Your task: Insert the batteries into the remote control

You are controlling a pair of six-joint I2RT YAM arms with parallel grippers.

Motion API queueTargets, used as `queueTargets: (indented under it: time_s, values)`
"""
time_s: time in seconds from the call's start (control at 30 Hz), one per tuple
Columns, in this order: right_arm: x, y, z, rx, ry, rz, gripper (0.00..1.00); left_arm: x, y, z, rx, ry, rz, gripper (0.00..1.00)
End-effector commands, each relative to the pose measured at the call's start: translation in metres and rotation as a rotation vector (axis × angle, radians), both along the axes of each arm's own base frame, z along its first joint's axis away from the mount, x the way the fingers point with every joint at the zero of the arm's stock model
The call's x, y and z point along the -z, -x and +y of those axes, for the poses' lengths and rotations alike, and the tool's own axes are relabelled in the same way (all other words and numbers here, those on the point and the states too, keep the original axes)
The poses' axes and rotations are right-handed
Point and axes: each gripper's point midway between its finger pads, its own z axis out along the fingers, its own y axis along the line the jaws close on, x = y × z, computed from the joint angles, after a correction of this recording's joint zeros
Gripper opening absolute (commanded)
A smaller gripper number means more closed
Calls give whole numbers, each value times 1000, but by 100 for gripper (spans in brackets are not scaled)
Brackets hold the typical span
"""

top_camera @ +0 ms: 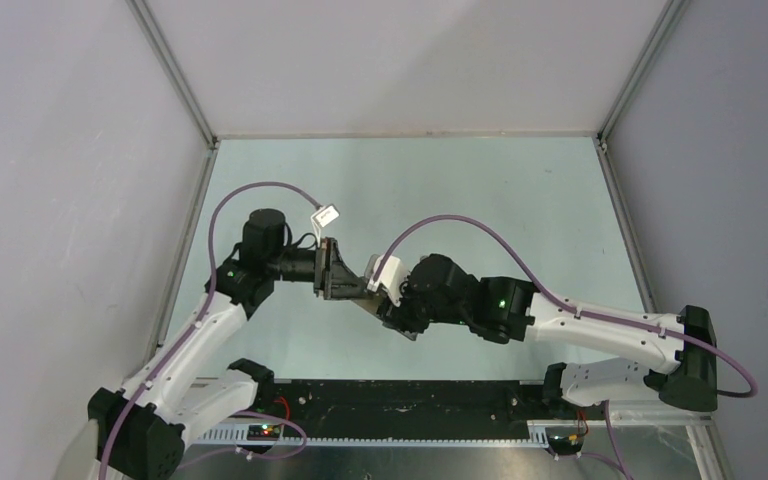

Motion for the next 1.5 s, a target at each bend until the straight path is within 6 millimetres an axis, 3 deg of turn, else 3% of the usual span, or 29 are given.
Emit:
queueTargets:
  time_s: [0.0, 0.13, 0.2, 0.3, 0.33, 0.37, 0.43, 0.57, 0.7, 0.77, 0.8, 0.83, 0.87, 0.9, 0.93, 1.0, 1.13, 1.27, 1.43, 1.47]
  values:
    - [-29, -2, 3, -27, -60, -59, 21, 0, 9, -1, 48, 11, -43, 55]
    - [-30, 1, 8, -46, -58, -60, 19, 7, 10, -6, 67, -3, 3, 45]
    - [-30, 2, 11, -53, -58, -63, 18, 9, 7, -7, 59, -11, 23, 34]
    - [-28, -1, 11, -22, -55, -66, 19, 9, 3, -9, 53, -16, 47, 6]
    - [-28, -4, 11, 6, -57, -62, 21, 7, 2, -10, 52, -15, 47, 3]
    - [-29, -4, 10, 17, -60, -57, 23, 7, 0, -10, 46, -18, 46, 1]
    - [-32, -6, 7, 52, -78, -42, 42, 3, -3, -10, 30, -18, 33, 0]
    - [-47, -9, -2, 115, -167, -23, 70, -7, -7, -10, 9, -11, -1, 0]
    - [-65, -33, -28, 331, -313, 50, 75, -12, -20, -6, -61, -23, -34, 0]
    - [-64, -57, -55, 520, -372, 106, 74, -12, -29, -2, -113, -34, -43, 0]
    - [-63, -75, -80, 645, -387, 103, 74, -10, -35, 0, -144, -44, -44, 0]
    - [-51, -81, -92, 743, -406, 158, 73, -10, -39, 3, -166, -49, -45, 0]
    - [-44, -96, -123, 888, -404, 149, 73, -9, -44, 5, -195, -59, -51, 0]
    - [-30, -100, -138, 1005, -423, 203, 73, -9, -48, 6, -215, -64, -58, 0]
    - [-19, -107, -170, 1148, -407, 196, 73, -9, -51, 8, -238, -70, -67, 0]
    - [8, -108, -214, 1363, -393, 242, 72, -10, -55, 10, -264, -78, -83, 0]
    - [59, -98, -268, 1611, -324, 320, 71, -12, -60, 13, -296, -86, -101, 0]
    - [94, -92, -295, 1728, -237, 377, 72, -10, -61, 12, -297, -88, -91, 0]
    - [124, -92, -302, 1760, -127, 430, 68, -10, -63, 12, -302, -89, -87, 0]
    - [128, -91, -302, 1755, -113, 436, 62, -10, -63, 12, -303, -90, -88, 0]
